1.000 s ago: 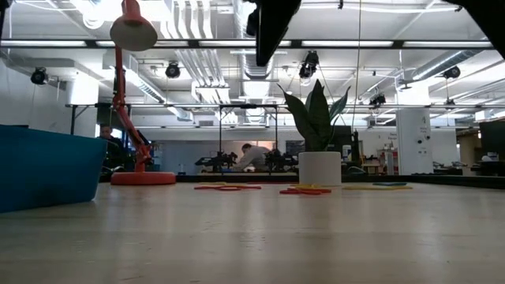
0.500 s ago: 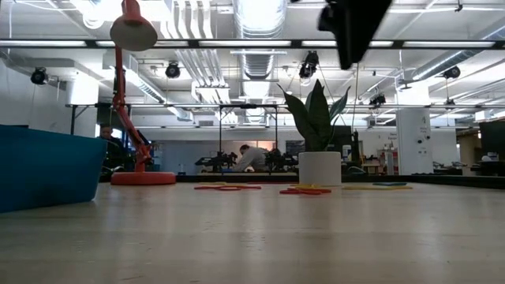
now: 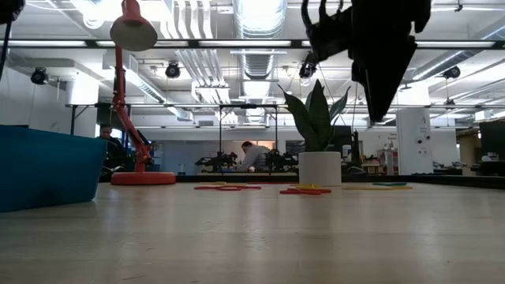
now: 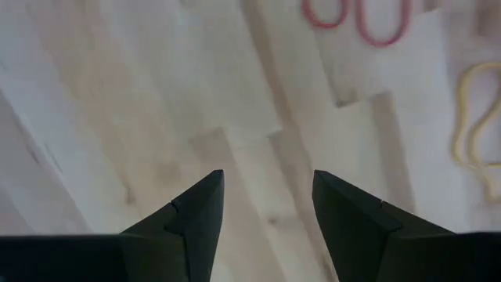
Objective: Pick and place rubber bands into bin
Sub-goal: Put the blue rubber band into the blue bin
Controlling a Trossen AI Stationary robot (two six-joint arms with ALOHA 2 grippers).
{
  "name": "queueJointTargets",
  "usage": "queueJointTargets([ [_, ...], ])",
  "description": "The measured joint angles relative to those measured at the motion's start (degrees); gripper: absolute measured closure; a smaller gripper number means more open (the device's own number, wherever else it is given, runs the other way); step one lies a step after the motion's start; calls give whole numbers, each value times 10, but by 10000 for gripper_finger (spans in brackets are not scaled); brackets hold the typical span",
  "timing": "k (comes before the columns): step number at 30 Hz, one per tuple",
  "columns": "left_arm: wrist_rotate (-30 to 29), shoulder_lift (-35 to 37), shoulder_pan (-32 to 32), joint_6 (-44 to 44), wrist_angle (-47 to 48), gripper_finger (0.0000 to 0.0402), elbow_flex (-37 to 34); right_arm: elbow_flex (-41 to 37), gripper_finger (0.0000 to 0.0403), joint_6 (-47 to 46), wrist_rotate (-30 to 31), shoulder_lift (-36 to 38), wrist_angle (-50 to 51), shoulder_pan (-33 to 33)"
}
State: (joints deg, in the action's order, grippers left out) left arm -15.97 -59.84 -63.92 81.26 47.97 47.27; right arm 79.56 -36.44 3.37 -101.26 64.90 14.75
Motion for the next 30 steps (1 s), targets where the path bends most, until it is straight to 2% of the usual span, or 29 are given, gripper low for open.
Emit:
queueJointTargets([
  [5,-90,71,0,29,-8,137,8,-81,220,17,11,94,-3,-30],
  [8,-157,109,0,26,-11,137,8,-153,220,-19,20,165,-9,-66],
  [11,-220,138,1,11,-11,137,8,-221,220,-110,20,226,-31,-115],
  [15,-293,170,4,9,-10,137,7,-276,220,-290,31,272,-42,-191],
  [17,-320,183,9,10,-11,137,7,-288,222,-311,56,280,-43,-222],
  [22,-380,202,26,9,-13,136,7,-301,235,-291,131,267,-64,-321],
  [27,-400,208,37,9,-12,136,7,-304,253,-227,128,221,-96,-429],
  [30,-401,203,41,9,-12,136,7,-305,262,-218,104,194,-98,-490],
])
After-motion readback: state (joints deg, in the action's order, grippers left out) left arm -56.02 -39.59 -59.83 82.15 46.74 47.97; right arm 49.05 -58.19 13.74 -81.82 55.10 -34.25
